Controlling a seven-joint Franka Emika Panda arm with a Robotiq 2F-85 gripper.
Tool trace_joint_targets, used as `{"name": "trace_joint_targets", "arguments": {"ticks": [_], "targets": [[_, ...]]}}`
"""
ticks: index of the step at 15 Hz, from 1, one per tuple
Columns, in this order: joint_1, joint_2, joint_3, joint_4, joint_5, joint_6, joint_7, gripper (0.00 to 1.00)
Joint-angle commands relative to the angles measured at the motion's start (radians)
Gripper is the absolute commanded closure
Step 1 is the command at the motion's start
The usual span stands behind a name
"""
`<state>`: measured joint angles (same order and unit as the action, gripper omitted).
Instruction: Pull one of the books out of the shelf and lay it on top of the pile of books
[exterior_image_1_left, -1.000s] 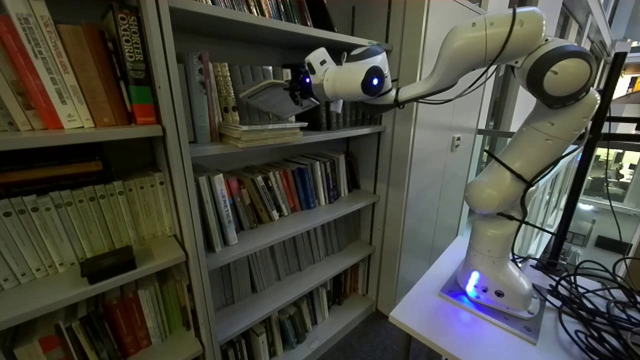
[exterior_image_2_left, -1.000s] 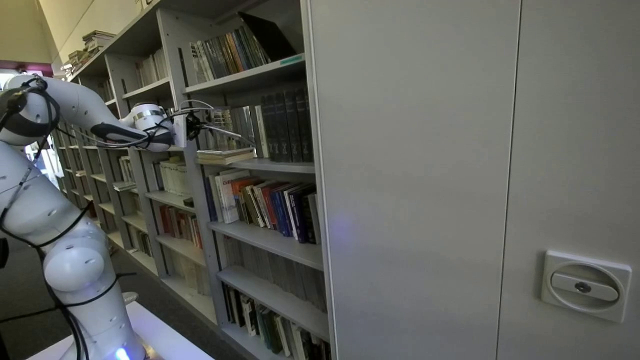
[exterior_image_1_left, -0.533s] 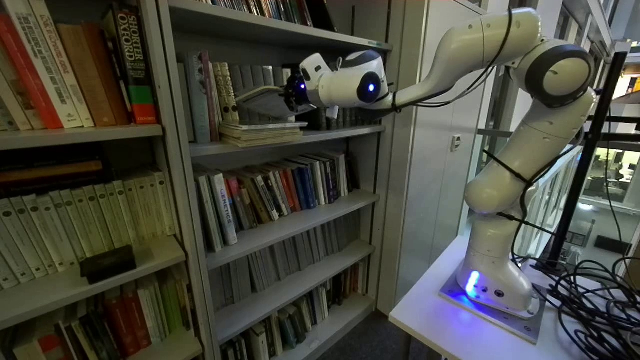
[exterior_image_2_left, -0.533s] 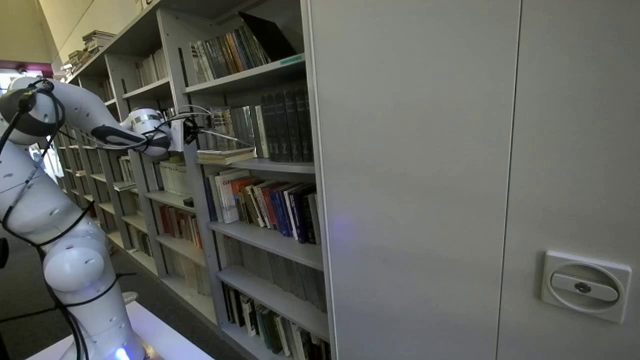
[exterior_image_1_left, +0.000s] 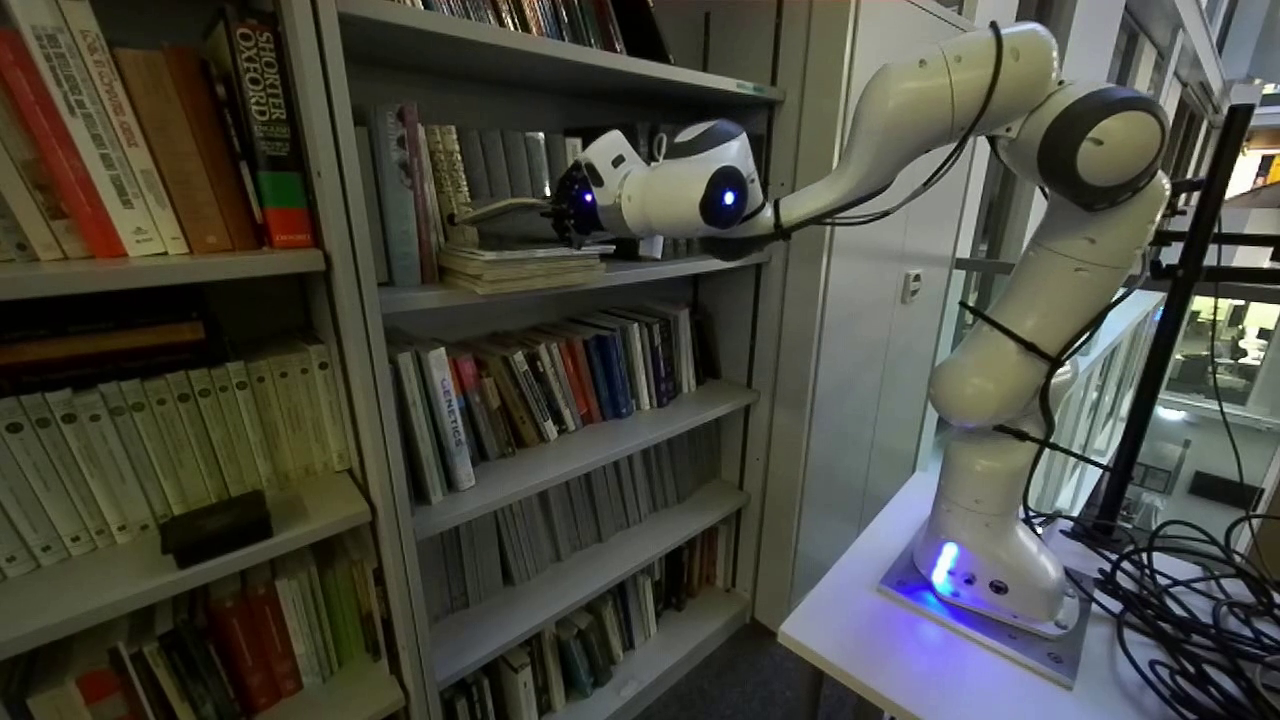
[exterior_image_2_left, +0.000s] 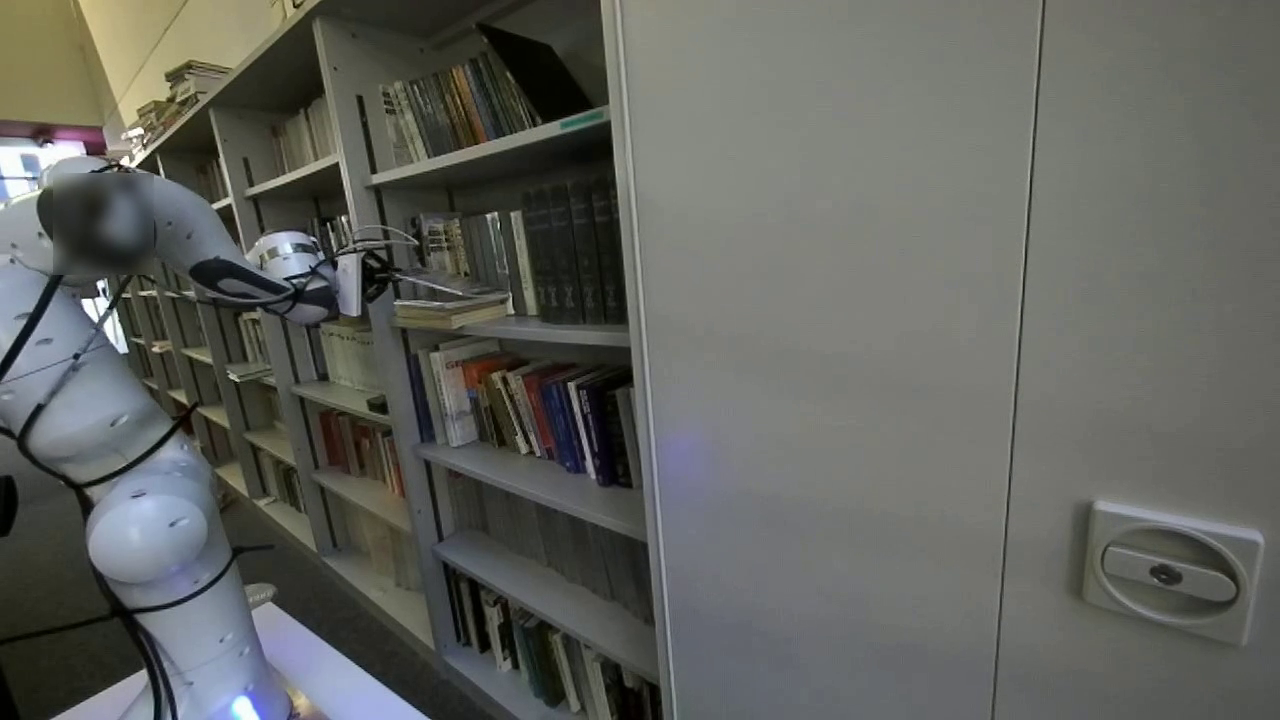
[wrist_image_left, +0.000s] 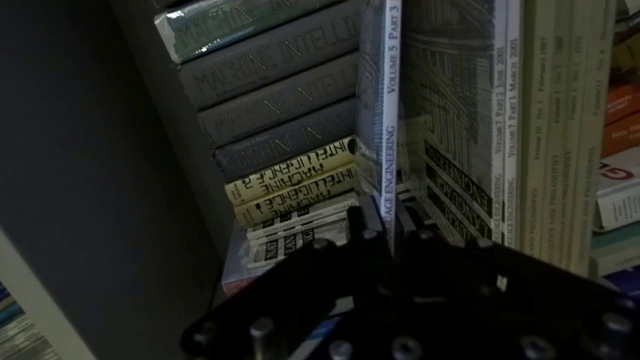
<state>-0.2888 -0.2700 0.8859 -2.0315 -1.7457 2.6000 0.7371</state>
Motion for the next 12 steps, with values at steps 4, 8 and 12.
{"name": "trace_joint_targets", "arguments": {"ticks": [4,8,12], "targets": [[0.337,0.229,-0.152,0.096,-0.161,-0.203,-0.064,0.98],[0.469,0.31,-0.247,0.15,-0.148,-0.229,-0.113,0.98],[0.545,0.331,-0.33,0.178,-0.006,-0.276,-0.153,0.98]]}}
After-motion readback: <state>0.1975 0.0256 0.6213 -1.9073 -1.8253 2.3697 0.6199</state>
